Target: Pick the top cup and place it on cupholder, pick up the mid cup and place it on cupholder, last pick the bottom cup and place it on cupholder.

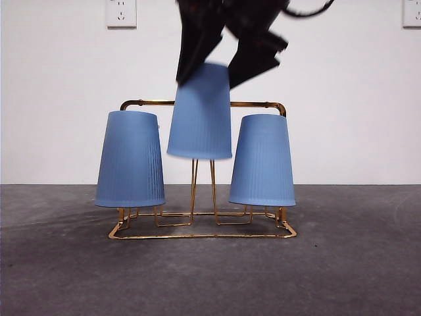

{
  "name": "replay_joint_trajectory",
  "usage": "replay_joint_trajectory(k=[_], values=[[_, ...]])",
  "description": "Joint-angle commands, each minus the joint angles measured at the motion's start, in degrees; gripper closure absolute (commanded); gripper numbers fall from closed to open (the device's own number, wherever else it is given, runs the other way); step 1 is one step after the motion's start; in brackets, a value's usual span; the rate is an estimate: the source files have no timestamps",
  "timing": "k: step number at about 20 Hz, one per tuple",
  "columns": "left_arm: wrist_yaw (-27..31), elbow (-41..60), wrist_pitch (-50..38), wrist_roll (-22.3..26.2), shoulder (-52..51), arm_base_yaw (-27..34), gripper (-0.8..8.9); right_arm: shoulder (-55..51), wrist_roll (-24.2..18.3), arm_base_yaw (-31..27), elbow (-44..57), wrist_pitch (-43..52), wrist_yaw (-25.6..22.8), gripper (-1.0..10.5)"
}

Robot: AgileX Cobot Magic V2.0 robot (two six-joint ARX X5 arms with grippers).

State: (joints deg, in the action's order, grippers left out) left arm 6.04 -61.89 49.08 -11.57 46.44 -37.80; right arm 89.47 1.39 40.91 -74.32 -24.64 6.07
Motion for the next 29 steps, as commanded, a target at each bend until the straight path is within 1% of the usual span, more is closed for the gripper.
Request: replay_joint_trajectory(k=[1,4,6,10,14,17,19,21,23,24,26,29], values=[[-0.07,-1.18,-0.63,-0.04,0.31,-0.52,4.35,3.32,-0.55,0.15,-1.57,1.42,0.15,6.2],[-0.07,-1.18,-0.61,-0.04,0.31,-0.52,4.35,5.86,-0.55,0.09,-1.57,1.42,0.15,6.1],[-0.07,-1.18,-0.63,-0.04,0.31,-0.52,4.35,6.6,-0.57,0.09,-1.57,1.46,0.33,5.4],[-0.07,-1.18,-0.63,-0.04,0.33,-0.52,4.35,6.73,-0.57,0.09,-1.57,1.51,0.31,4.9],[-0.07,-1.18,-0.61,-0.04,0.33,-0.52,4.35,4.33,-1.05,0.17,-2.64,1.25,-0.11,4.9],[-0.07,-1.18,-0.57,-0.04,0.33,-0.52,4.35,-1.03,-0.94,0.2,-3.5,0.04,-0.09,4.9],[-0.07,-1.18,-0.5,-0.04,0.33,-0.52,4.35,-5.4,-0.94,0.2,-3.5,-3.1,0.0,4.9],[-0.07,-1.18,-0.52,-0.02,0.33,-0.52,4.35,-10.34,-1.05,0.22,-3.43,-8.04,2.12,5.3],[-0.07,-1.18,-0.5,0.13,0.33,-0.52,4.36,-15.28,-1.07,0.22,-3.23,-12.15,4.5,5.3],[-0.07,-1.18,-0.52,0.13,0.33,-0.52,4.36,-17.4,-1.07,0.26,-2.8,-13.55,4.57,5.3],[-0.07,-1.18,-0.63,0.13,0.33,-0.52,4.36,-22.25,-1.07,0.24,-0.13,-14.99,4.46,5.3],[-0.07,-1.18,-0.61,0.13,0.33,-0.52,4.36,-30.77,-0.81,0.2,7.91,-14.8,4.42,5.3]])
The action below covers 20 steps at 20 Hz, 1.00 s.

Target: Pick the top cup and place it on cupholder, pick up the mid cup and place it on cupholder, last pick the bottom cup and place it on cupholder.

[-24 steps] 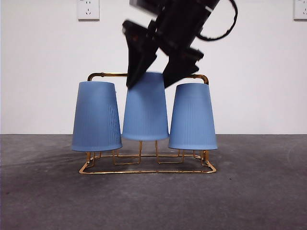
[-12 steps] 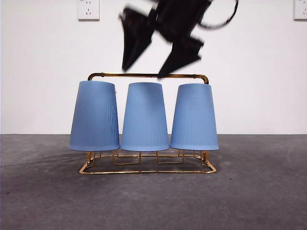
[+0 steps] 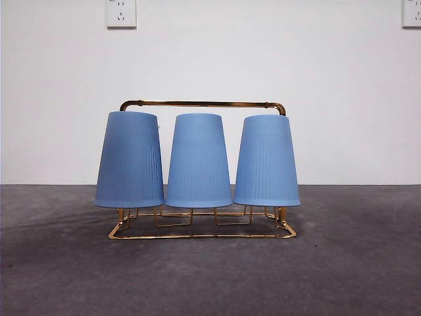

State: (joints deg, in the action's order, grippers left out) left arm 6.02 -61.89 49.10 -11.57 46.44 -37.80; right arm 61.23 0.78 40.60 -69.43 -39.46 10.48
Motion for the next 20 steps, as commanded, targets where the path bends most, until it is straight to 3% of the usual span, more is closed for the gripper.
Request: replay_joint_trajectory(k=[1,7,15,16,18,20], values=[[-0.04,-1.18,-0.63,0.13,0.33,-0.52,4.36,-5.55,0.31,0.5,6.25,0.11,0.0,5.3],[-0.04,-1.18,-0.61,0.13,0.35,-0.52,4.4,-19.71,5.33,0.52,21.92,3.41,0.02,5.3],[-0.04,-1.18,-0.28,0.13,0.35,-0.52,4.52,-21.18,6.12,0.52,23.37,3.65,0.0,5.4],[-0.04,-1.18,-0.11,0.15,0.35,-0.52,5.02,-21.2,6.43,0.52,23.37,3.63,-0.02,5.9],[-0.04,-1.18,0.09,0.15,0.35,-0.52,7.73,-21.2,6.51,0.52,23.37,3.3,-0.02,9.4],[-0.04,-1.18,0.28,0.2,0.35,-0.52,8.04,-21.2,6.54,0.52,23.37,3.34,0.0,9.4]])
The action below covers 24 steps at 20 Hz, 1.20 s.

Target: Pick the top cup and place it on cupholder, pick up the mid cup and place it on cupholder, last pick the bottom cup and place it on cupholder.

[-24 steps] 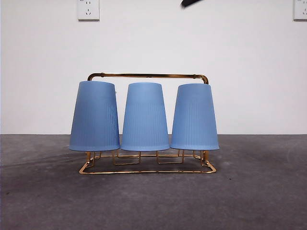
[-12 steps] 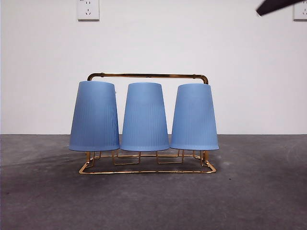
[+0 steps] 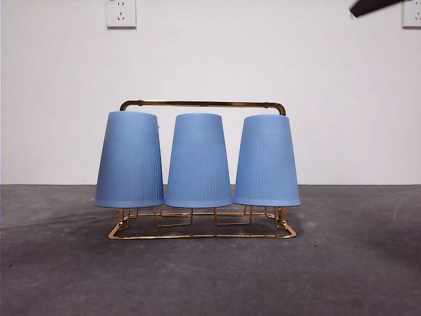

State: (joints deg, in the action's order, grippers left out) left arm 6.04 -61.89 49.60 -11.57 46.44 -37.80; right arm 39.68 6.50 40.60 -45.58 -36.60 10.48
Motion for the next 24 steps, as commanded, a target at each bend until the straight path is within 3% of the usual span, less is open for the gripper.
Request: replay_joint_trajectory(k=[1,15,17,19,24], values=[[-0.07,-1.18,-0.07,0.17,0.35,-0.52,8.04,0.35,0.79,0.52,-0.48,0.57,0.0,9.4],[-0.04,-1.18,0.15,0.28,0.33,-0.52,8.04,0.26,0.76,0.5,-0.5,0.59,0.0,9.4],[1.14,-1.16,-0.76,4.33,-0.79,0.33,8.04,0.26,0.76,0.5,-0.5,0.59,0.0,9.4],[4.22,-0.9,-7.28,7.34,-2.93,4.28,8.04,0.26,0.76,0.5,-0.5,0.61,0.0,9.4],[4.02,9.86,-32.76,16.9,-13.05,20.87,8.04,0.26,0.76,0.5,-0.5,0.59,0.0,9.4]])
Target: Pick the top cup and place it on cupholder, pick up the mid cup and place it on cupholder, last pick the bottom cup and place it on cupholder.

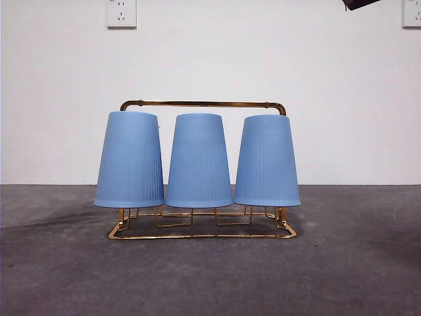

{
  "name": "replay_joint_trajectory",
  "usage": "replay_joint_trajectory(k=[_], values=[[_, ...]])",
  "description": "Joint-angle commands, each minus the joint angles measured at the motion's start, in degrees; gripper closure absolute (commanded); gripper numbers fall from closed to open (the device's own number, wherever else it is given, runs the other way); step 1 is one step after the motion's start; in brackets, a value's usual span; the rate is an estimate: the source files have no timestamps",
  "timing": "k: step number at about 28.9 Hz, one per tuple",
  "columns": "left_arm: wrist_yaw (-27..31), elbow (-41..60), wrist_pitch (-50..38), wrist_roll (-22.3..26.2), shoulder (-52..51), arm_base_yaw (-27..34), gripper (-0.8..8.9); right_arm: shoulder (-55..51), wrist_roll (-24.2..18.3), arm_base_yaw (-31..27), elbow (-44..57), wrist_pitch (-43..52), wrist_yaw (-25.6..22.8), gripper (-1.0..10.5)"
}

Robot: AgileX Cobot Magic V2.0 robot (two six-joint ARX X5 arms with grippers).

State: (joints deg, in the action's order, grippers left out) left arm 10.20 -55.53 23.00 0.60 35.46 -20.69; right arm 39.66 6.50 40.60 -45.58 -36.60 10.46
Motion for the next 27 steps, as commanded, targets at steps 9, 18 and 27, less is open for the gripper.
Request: replay_joint_trajectory(k=[9,18,27], values=[[-0.2,29.62,-21.31,8.17,-18.1,16.98,8.04,0.28,0.76,0.5,-0.5,0.61,0.02,9.4],[-9.35,46.69,-22.84,8.13,-28.57,19.19,8.04,0.28,0.76,0.5,-0.5,0.59,0.02,9.4],[-13.92,53.24,-21.9,6.95,-33.77,19.3,8.04,0.28,0.76,0.5,-0.5,0.61,0.02,9.4]])
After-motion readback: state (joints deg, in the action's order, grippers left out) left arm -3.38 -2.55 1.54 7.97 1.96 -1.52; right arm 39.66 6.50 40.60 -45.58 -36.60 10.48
